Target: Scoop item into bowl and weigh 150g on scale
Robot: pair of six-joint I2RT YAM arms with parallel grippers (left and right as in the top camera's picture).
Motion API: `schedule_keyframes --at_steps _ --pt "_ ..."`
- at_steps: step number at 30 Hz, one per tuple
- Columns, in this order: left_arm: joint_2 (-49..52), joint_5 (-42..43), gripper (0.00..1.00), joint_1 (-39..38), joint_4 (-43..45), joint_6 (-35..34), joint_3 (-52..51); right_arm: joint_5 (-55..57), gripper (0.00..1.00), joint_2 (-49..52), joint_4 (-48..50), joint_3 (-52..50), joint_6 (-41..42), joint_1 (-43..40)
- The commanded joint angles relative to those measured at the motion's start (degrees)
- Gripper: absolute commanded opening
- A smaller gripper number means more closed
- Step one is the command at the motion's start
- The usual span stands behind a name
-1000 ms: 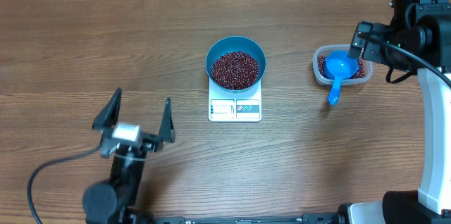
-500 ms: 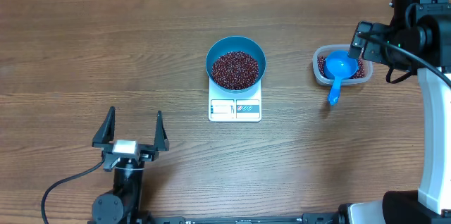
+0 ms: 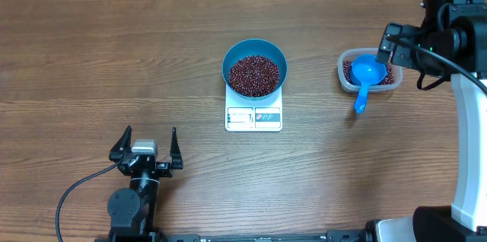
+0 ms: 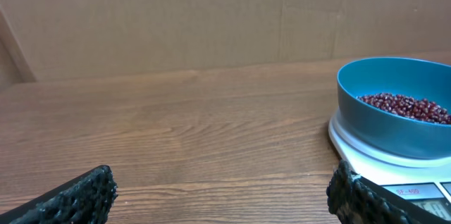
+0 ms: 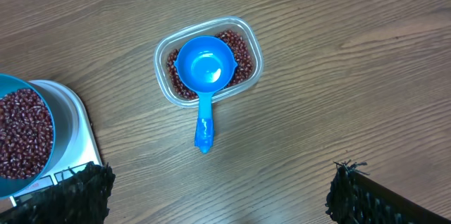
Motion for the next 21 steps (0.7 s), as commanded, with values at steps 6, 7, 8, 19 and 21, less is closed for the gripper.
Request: schedule_keyframes --at_steps 6,7,8,19,21 --pt "-0.5 -0.9 0.99 0.4 0.0 1.2 -0.2 0.3 1.00 -0.7 0.1 0.9 -0.5 -0.1" --pt "-0.5 -0.9 1.00 0.4 0.0 1.1 -0.2 0.3 1.00 -0.7 0.1 0.9 -0.5 -0.1" --pt "-0.5 -0.9 1.00 0.4 0.0 1.2 -0.2 0.3 1.00 -0.7 0.1 0.9 -0.5 -0.1" --pt "-0.5 -0.9 1.00 0.4 0.0 1.1 -0.2 0.3 1.00 -0.7 0.1 0.9 -0.5 -0.1" --pt "-0.5 -0.9 1.00 0.4 0.0 1.2 -0.2 0.3 1.00 -0.7 0.1 0.9 -0.5 -0.1"
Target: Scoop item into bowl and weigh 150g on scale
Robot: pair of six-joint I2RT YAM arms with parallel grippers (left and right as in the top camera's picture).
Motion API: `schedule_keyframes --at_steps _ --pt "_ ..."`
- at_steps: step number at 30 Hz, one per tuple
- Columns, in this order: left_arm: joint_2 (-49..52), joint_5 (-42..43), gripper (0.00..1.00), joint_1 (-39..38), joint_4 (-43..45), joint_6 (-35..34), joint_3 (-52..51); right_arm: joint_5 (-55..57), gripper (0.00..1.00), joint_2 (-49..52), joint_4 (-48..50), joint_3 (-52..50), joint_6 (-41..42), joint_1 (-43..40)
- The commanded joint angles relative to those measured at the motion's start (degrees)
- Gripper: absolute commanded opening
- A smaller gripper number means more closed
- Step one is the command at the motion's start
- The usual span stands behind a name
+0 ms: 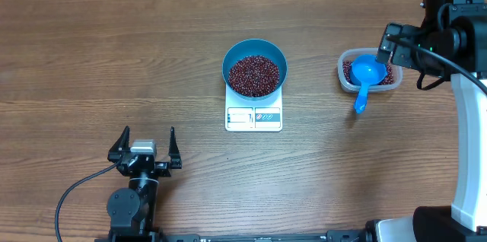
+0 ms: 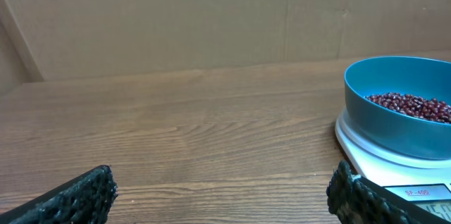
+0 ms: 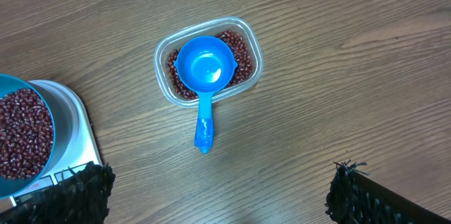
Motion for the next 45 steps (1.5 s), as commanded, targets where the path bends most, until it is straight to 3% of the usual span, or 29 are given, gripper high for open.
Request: schedule_keyframes --at_steps 1,21,33,45 --pt "-0.5 -0.5 0.99 -0.2 0.0 0.7 -0.2 0.3 1.00 -0.7 0.1 0.9 -0.4 -0.1" --pt "-0.5 -0.5 1.00 -0.2 0.0 0.7 -0.2 0.3 1.00 -0.8 2.9 0.9 -1.7 -0.1" --pt "-0.5 -0.5 0.99 -0.2 0.0 0.7 -0.2 -5.9 1.00 -2.8 28.8 -6.1 -1.7 4.9" --pt "-0.5 -0.5 0.99 -0.2 0.0 0.7 -0.2 -10.6 1.00 -17.0 61.3 -37.1 -1.7 6.2"
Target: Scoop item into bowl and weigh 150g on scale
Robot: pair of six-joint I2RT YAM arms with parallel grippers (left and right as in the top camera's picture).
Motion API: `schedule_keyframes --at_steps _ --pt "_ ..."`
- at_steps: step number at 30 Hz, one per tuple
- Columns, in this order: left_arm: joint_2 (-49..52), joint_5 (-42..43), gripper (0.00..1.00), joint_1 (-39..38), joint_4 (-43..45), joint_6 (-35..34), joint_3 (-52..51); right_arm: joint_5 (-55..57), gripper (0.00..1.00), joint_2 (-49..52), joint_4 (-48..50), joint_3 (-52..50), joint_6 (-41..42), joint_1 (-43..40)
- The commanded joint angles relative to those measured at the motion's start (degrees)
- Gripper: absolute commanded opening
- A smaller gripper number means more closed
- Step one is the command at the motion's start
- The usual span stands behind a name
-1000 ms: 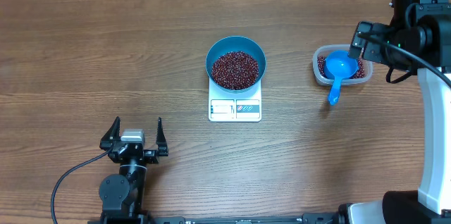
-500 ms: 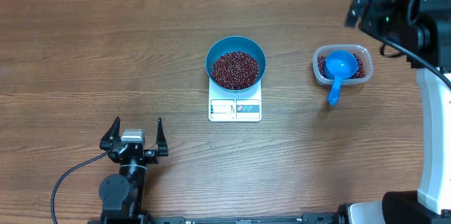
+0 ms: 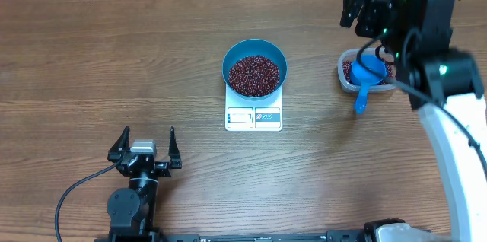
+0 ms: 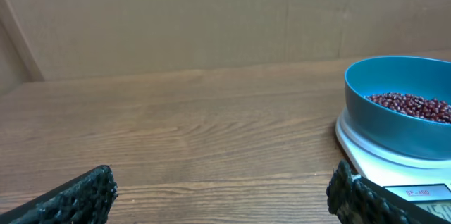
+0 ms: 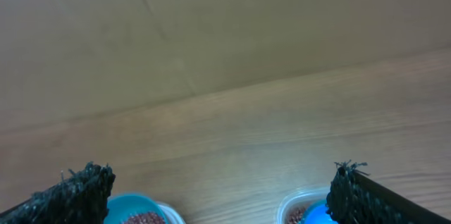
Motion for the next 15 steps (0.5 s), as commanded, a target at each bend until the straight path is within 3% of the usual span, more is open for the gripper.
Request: schedule_keyframes --at_steps 1,11,15 --pt "-0.5 -0.3 0.99 -0.2 0.0 0.7 -0.2 -2.5 1.00 -6.1 6.4 -8.0 -0.9 0.2" --pt "-0.5 -0.3 0.99 -0.2 0.0 0.7 -0.2 -2.9 1.00 -20.1 37.7 -34.6 -0.9 0.2" --pt "-0.5 -0.3 0.99 -0.2 0.0 0.7 -0.2 -2.9 1.00 -26.1 45.3 -44.3 -0.9 0.2"
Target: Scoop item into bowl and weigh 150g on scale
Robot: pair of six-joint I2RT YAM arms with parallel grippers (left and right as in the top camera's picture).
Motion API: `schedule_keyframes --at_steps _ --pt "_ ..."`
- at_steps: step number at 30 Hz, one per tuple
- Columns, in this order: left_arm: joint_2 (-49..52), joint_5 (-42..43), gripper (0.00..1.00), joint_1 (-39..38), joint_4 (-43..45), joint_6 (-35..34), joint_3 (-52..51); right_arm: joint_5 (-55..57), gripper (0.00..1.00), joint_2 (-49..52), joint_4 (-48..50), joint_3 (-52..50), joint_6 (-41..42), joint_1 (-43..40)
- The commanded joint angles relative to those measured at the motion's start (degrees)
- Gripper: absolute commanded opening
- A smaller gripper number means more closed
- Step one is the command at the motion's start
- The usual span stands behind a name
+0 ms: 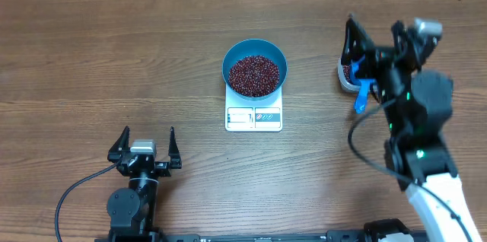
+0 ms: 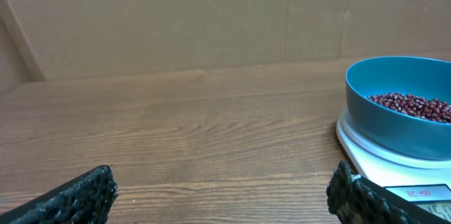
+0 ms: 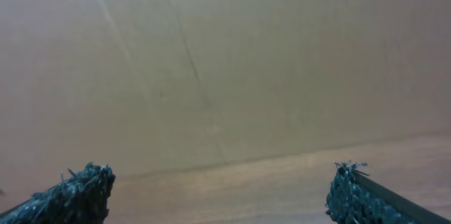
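Observation:
A blue bowl [image 1: 255, 71] of red beans sits on the white scale [image 1: 253, 118]; the left wrist view shows the bowl [image 2: 398, 104] at its right edge. The clear bean container [image 1: 344, 75] is mostly hidden behind my right arm, and only the handle of the blue scoop [image 1: 361, 102] shows. My right gripper [image 1: 374, 40] is open and empty, raised over the container and facing the back wall [image 3: 225, 62]. At the front left, my left gripper [image 1: 146, 143] rests open and empty, far from the bowl.
A cardboard wall [image 2: 176, 20] runs along the table's far edge. A black cable [image 1: 76, 189] trails from the left arm's base at the front left. The right arm's body [image 1: 418, 120] stands over the table's right side.
My right arm has shifted toward the front of the table and now covers most of the container. Its camera sees only wall and table edge, no bowl or scoop. The left arm is unchanged.
At first my right gripper hung open, looking straight down on the scoop lying in the bean container, and the left rested open at the front left. Then the right wrist had tilted up toward the back wall. Now the arm covers the container, the scoop still lying there.

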Motion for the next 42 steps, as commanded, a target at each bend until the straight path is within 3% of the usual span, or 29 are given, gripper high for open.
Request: schedule_keyframes --at_steps 1,9,23,27,32,42 --pt "-0.5 -0.3 1.00 -0.2 0.1 0.7 -0.2 -0.5 1.00 -5.4 3.6 -7.3 -0.9 0.2" --pt "-0.5 -0.3 0.99 -0.2 0.1 0.7 -0.2 -0.3 1.00 -18.8 11.7 -23.3 -1.2 -0.1" --pt "-0.5 -0.3 1.00 -0.2 0.1 0.7 -0.2 -0.3 1.00 -45.2 11.3 -44.7 -2.7 -0.2" --pt "-0.5 -0.3 0.99 -0.2 0.1 0.7 -0.2 -0.2 1.00 -51.4 2.3 -44.6 -4.0 -0.2" --pt "-0.5 -0.3 1.00 -0.2 0.1 0.7 -0.2 -2.8 1.00 -56.9 -5.1 -44.6 -11.3 -0.2" --pt "-0.5 -0.3 0.99 -0.2 0.1 0.7 -0.2 -4.0 1.00 -56.8 -11.8 -44.6 -17.5 -0.2"
